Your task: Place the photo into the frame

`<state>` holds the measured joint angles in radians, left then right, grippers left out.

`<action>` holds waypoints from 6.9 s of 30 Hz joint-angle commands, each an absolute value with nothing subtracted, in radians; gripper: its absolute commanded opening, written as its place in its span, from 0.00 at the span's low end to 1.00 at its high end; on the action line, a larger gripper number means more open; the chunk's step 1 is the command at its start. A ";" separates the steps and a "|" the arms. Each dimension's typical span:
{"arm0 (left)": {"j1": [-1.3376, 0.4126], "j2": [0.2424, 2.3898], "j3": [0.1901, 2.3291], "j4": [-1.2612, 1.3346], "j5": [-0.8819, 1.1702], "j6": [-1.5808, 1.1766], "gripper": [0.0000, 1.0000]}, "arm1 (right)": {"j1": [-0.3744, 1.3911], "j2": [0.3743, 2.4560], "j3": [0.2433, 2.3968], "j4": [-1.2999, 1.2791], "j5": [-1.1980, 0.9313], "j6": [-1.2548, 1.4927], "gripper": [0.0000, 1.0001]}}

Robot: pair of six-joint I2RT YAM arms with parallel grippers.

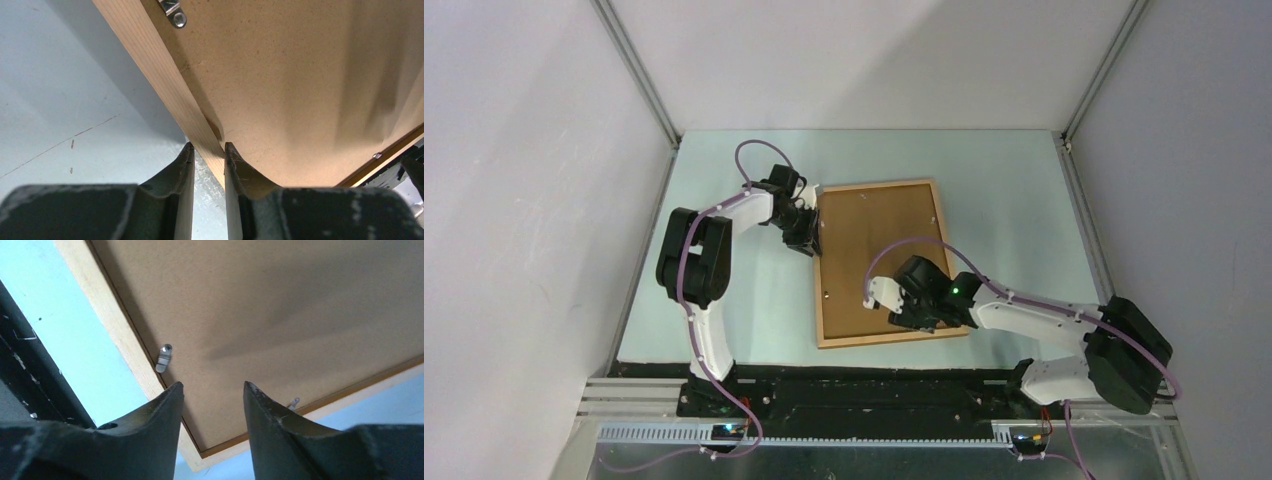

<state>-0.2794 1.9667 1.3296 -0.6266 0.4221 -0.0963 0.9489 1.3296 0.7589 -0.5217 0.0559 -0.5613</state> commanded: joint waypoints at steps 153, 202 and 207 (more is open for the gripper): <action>-0.308 1.976 1.321 -0.621 0.555 0.017 0.00 | 0.164 2.058 1.496 -0.544 -0.198 -0.017 0.57; -0.307 1.977 1.322 -0.620 0.525 0.012 0.00 | 0.103 1.962 1.443 -0.580 -0.278 -0.091 0.48; -0.307 1.980 1.322 -0.621 0.523 0.012 0.00 | 0.064 1.934 1.451 -0.575 -0.369 -0.055 0.53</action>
<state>-0.2935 1.9720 1.3228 -0.6075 0.4934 -0.0181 0.0971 2.0060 1.4288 -0.5705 -0.2977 -0.0864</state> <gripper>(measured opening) 0.263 0.517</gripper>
